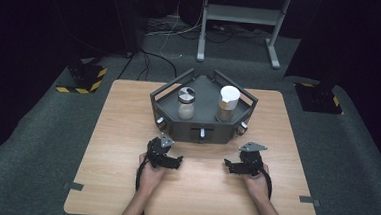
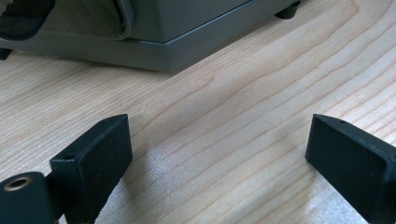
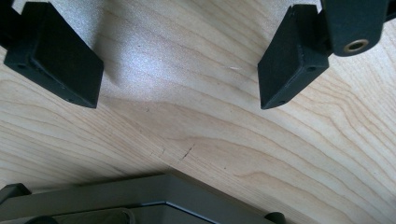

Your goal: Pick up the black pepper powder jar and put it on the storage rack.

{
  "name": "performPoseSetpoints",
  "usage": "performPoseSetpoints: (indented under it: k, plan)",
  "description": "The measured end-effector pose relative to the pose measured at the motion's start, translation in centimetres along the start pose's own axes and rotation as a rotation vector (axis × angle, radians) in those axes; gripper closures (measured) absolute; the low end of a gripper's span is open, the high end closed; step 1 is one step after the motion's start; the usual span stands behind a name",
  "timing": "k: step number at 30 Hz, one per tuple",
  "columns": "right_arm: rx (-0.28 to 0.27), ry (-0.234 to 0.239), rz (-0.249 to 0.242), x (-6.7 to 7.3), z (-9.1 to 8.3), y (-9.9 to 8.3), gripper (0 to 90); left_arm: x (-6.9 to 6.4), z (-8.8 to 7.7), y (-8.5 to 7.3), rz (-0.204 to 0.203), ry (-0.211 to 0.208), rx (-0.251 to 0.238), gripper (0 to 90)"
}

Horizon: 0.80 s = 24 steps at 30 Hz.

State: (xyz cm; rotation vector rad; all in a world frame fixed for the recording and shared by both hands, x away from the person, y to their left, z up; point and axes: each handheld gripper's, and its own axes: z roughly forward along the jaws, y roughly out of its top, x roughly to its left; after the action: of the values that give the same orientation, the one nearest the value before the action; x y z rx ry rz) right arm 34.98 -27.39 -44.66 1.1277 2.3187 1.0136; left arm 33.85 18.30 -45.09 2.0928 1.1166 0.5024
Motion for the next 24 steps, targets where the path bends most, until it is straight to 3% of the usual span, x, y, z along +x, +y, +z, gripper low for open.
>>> performPoseSetpoints:
  k: [24]
  plan:
    - [0.002,-0.001,0.000,0.01,0.00,0.03,13.7,-0.05,-0.02,0.03,-0.002,0.003,0.002,7.1]
